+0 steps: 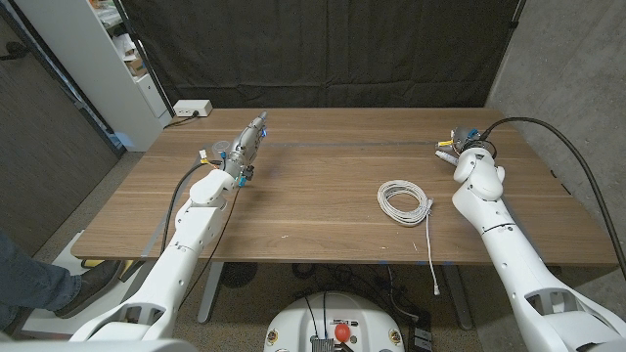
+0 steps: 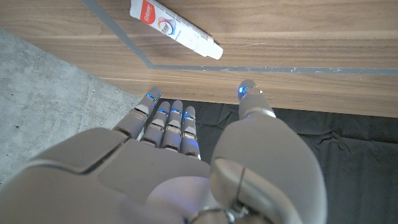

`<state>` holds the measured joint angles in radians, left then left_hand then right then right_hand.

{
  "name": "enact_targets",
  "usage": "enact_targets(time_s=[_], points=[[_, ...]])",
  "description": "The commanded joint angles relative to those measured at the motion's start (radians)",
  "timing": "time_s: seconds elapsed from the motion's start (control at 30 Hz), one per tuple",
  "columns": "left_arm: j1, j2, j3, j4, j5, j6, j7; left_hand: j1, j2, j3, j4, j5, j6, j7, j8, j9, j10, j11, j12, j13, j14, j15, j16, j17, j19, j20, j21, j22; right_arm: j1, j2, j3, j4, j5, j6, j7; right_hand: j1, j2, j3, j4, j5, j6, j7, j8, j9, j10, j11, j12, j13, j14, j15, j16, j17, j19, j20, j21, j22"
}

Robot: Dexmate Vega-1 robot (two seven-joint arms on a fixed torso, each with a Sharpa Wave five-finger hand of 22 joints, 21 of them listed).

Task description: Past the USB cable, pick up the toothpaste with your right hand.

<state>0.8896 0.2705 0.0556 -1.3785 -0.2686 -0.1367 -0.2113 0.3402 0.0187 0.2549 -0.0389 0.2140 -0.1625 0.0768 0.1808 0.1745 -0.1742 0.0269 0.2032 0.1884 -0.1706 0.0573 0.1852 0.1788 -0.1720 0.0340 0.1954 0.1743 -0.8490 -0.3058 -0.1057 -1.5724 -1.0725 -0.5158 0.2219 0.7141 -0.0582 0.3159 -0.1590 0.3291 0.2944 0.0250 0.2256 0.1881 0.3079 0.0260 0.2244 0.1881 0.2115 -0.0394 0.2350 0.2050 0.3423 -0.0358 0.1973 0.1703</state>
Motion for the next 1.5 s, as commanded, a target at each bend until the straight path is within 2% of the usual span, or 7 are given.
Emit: enact_targets(time_s=[0.03,0.47,0.8,0.87,0.97,1.13,1.5], points=[[0.003,0.002,0.0,-0.005,0.0,0.007,0.006,0.005,0.003,0.001,-0.004,-0.004,-0.004,0.0,0.005,0.003,-0.053,0.005,0.0,0.002,-0.073,0.005,0.0,0.002,-0.083,0.008,0.0,0.005,0.008,-0.003,-0.012,0.017,-0.012,-0.019,0.007,0.012,-0.001,0.009,0.002,0.005,0.016,0.0,0.007,0.005,0.021,0.003,0.005,0.002,0.021,-0.008,0.01,0.002,0.017,-0.001,0.009,0.002],[0.009,0.01,0.007,-0.023,0.015,0.024,0.017,0.005,0.004,0.001,-0.006,-0.004,-0.002,0.001,0.005,0.003,-0.054,0.003,0.0,0.002,-0.074,0.006,0.001,0.002,-0.085,0.01,-0.001,0.006,0.013,-0.007,-0.022,0.04,-0.017,-0.026,0.003,0.019,-0.001,0.012,0.006,0.008,0.05,-0.01,0.014,0.006,0.058,0.001,0.01,0.002,0.052,-0.016,0.015,0.004,0.04,-0.002,0.014,0.003],[0.014,0.011,0.009,-0.035,0.015,0.024,0.018,0.004,0.004,0.0,-0.007,-0.005,-0.003,0.004,0.005,0.003,-0.056,0.005,-0.001,0.002,-0.076,0.008,0.0,0.002,-0.087,0.011,-0.001,0.006,0.012,-0.002,-0.025,0.059,-0.018,-0.03,-0.032,0.025,0.0,0.014,0.009,0.01,0.073,-0.013,0.016,0.006,0.078,-0.011,0.009,0.002,0.078,-0.017,0.02,0.005,0.055,-0.001,0.015,0.003],[0.014,0.01,0.009,-0.032,0.013,0.022,0.017,0.004,0.003,0.0,-0.007,-0.005,-0.003,0.004,0.005,0.003,-0.057,0.005,-0.001,0.002,-0.076,0.007,0.0,0.002,-0.087,0.01,-0.001,0.006,0.01,-0.003,-0.024,0.06,-0.012,-0.021,-0.04,0.026,0.0,0.015,0.01,0.01,0.077,-0.015,0.017,0.006,0.085,-0.003,0.009,0.003,0.082,-0.015,0.021,0.006,0.058,-0.001,0.016,0.004],[0.014,0.012,0.01,-0.028,0.012,0.025,0.014,0.004,0.003,-0.001,-0.008,-0.005,-0.004,0.004,0.005,0.003,-0.057,0.005,-0.001,0.002,-0.076,0.007,0.0,0.002,-0.088,0.011,-0.001,0.006,0.014,0.001,-0.028,0.068,-0.016,-0.027,-0.048,0.027,0.001,0.015,0.011,0.011,0.087,-0.016,0.018,0.006,0.093,-0.011,0.009,0.003,0.094,-0.023,0.024,0.006,0.064,-0.003,0.016,0.004],[0.015,0.011,0.009,-0.026,0.015,0.026,0.02,0.004,0.003,-0.001,-0.008,-0.005,-0.003,0.004,0.005,0.003,-0.057,0.007,-0.001,0.002,-0.076,0.008,0.0,0.002,-0.088,0.011,-0.001,0.006,0.022,0.004,-0.033,0.089,-0.014,-0.028,-0.06,0.03,0.001,0.017,0.012,0.012,0.102,-0.021,0.021,0.007,0.109,-0.011,0.012,0.003,0.107,-0.025,0.026,0.007,0.074,-0.004,0.018,0.004],[0.007,0.01,0.008,-0.013,0.011,0.026,0.015,0.003,0.002,-0.002,-0.009,-0.006,-0.002,0.004,0.005,0.003,-0.057,0.007,0.0,0.002,-0.077,0.009,0.0,0.003,-0.09,0.012,-0.001,0.006,0.053,-0.007,-0.059,0.124,-0.023,-0.038,-0.023,0.034,0.001,0.018,0.013,0.014,0.13,-0.024,0.026,0.007,0.137,-0.016,0.014,0.003,0.131,-0.028,0.03,0.008,0.09,-0.007,0.02,0.004]])
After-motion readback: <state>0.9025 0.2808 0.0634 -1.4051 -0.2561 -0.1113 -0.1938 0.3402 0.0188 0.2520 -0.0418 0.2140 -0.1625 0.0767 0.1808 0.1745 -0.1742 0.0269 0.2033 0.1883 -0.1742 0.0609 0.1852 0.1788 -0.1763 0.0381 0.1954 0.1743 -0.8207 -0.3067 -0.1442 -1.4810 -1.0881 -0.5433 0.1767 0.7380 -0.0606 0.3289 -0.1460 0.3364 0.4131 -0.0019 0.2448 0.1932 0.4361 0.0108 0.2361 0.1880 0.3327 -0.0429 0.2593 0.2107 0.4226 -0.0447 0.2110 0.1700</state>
